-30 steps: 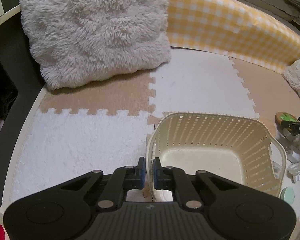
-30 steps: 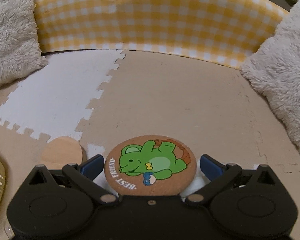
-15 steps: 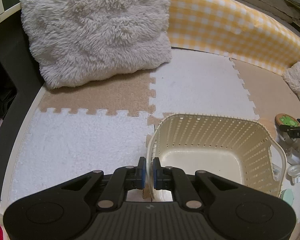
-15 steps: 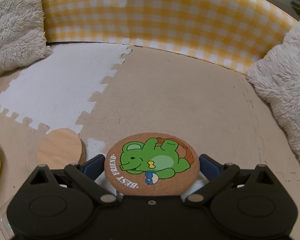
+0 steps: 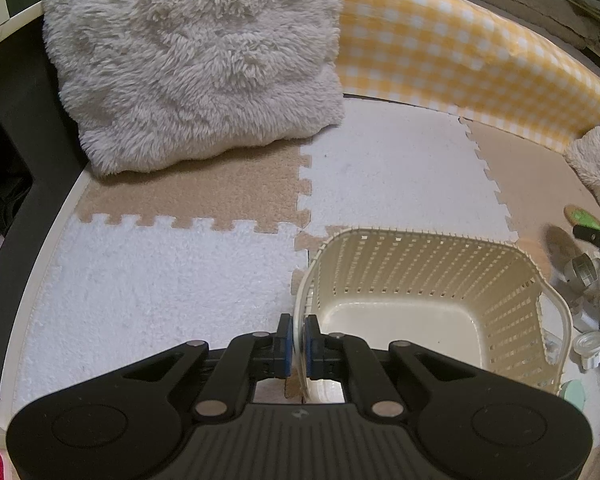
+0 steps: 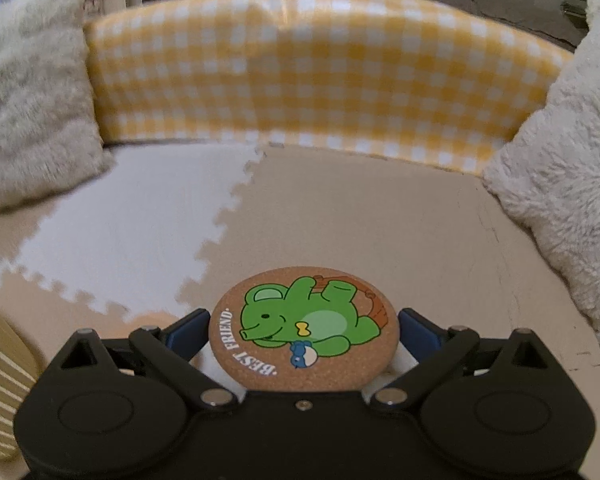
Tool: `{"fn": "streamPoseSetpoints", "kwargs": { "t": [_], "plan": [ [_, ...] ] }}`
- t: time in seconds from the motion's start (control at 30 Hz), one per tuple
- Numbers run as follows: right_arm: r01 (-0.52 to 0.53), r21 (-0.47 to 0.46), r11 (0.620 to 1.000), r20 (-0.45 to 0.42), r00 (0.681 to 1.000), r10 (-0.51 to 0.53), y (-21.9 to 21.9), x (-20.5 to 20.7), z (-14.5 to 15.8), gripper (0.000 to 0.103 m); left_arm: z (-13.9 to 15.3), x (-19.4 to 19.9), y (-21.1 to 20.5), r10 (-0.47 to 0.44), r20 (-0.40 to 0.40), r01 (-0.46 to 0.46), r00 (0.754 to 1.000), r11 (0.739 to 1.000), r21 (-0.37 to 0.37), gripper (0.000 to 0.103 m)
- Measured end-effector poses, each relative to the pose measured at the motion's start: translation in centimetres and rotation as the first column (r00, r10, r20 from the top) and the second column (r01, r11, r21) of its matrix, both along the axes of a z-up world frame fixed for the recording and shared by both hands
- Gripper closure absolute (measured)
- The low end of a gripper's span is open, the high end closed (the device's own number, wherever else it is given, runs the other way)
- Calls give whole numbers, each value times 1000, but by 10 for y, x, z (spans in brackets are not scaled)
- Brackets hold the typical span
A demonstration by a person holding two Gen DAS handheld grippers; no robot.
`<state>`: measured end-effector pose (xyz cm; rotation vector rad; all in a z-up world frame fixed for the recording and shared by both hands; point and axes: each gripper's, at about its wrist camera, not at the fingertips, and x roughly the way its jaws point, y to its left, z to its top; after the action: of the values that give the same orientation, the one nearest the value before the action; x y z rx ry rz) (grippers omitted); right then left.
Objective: Organize rigid objects
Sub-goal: 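Lift the cork coaster with the right gripper and carry it over the basket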
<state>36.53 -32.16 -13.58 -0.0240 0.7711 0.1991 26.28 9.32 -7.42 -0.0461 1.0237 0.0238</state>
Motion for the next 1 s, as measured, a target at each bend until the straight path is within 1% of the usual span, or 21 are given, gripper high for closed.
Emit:
{"fn": "streamPoseSetpoints", "kwargs": {
  "t": [0.13,0.2,0.27,0.33,0.47,0.53,0.67,0.8,0.9,1.0],
  "plan": [
    [-21,65,998,50,999,18,12,-8,21,3,0,0,1,0,0,0,1000,1000,-5,97],
    [-41,114,993,69,997,33,21,-13,32,3,0,0,1,-1,0,1,1000,1000,-6,97],
    [-78,154,985,87,994,65,34,-19,42,3,0,0,1,-1,-1,1,1000,1000,-8,97],
    [-119,173,978,105,989,102,49,-26,51,3,0,0,1,-1,-1,1,1000,1000,-10,97],
    [-213,230,950,132,973,186,81,-43,68,3,1,-1,2,-3,-2,3,1000,1000,-14,97],
    [-254,249,935,133,965,227,94,-51,73,3,1,-1,2,-3,-2,3,1000,1000,-14,97],
    [-354,245,903,119,935,334,127,-69,80,3,1,-2,1,-2,-1,2,1000,1000,-15,97],
    [-427,233,874,75,904,421,153,-82,82,3,0,-2,2,-2,-1,2,1000,1000,-14,97],
    [-473,193,860,39,879,475,174,-87,77,3,0,-2,1,-2,-2,2,1000,1000,-15,97],
    [-493,179,851,-9,865,502,191,-90,69,3,0,-3,1,-1,-2,1,1000,1000,-16,97]
  ]
}}
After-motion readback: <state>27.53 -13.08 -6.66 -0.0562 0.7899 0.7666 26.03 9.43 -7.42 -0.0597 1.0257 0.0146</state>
